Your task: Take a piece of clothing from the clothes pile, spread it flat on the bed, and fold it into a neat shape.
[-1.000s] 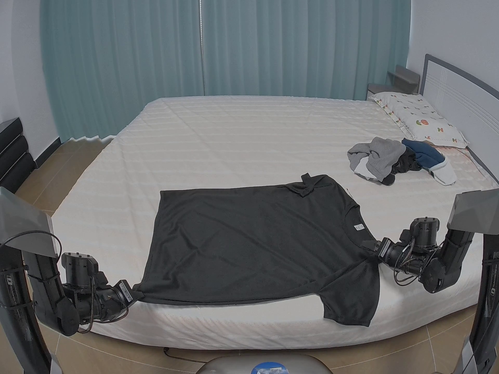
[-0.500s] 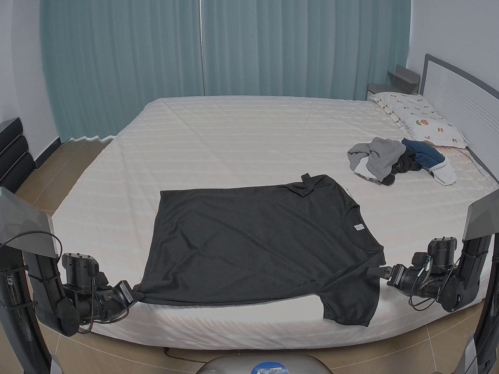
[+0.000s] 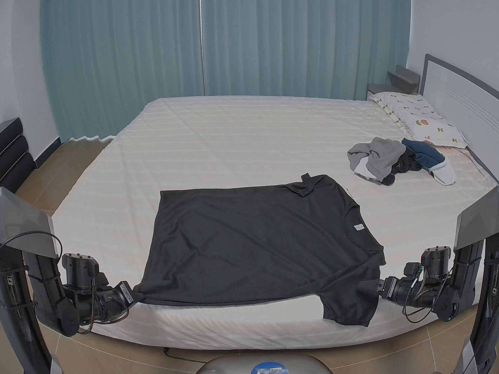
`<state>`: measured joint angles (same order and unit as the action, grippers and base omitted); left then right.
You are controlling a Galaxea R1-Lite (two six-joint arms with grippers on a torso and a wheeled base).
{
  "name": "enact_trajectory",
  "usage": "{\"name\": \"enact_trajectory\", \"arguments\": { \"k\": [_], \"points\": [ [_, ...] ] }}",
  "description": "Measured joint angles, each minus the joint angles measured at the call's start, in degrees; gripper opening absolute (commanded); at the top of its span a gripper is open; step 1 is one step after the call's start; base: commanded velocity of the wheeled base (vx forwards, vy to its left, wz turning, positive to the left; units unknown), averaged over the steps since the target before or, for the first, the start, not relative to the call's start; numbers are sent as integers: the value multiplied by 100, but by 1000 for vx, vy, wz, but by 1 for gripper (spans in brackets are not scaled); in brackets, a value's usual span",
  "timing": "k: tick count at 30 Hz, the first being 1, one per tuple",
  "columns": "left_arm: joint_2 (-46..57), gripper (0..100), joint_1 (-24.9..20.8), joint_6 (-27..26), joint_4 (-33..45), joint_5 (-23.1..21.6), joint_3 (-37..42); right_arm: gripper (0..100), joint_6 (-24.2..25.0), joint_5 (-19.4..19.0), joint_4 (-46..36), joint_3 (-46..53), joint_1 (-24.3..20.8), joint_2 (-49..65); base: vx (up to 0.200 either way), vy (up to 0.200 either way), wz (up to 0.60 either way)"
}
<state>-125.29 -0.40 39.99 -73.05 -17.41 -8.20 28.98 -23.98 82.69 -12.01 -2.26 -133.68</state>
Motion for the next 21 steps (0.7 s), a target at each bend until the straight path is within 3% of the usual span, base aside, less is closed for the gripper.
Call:
{"name": "enact_trajectory", "arguments": {
  "k": [4, 5, 21],
  "points": [
    [-1, 0, 5, 0, 2, 1, -4, 100, 4, 0, 187, 9, -38, -129, 0, 0, 0],
    [-1, 0, 7, -2, 2, 0, -4, 0, 4, 0, 197, 18, -49, -143, 0, 0, 0],
    [-1, 0, 0, -5, 0, 41, 0, 0, -84, 50, 185, 525, 151, 44, 0, 0, 0]
  ]
}}
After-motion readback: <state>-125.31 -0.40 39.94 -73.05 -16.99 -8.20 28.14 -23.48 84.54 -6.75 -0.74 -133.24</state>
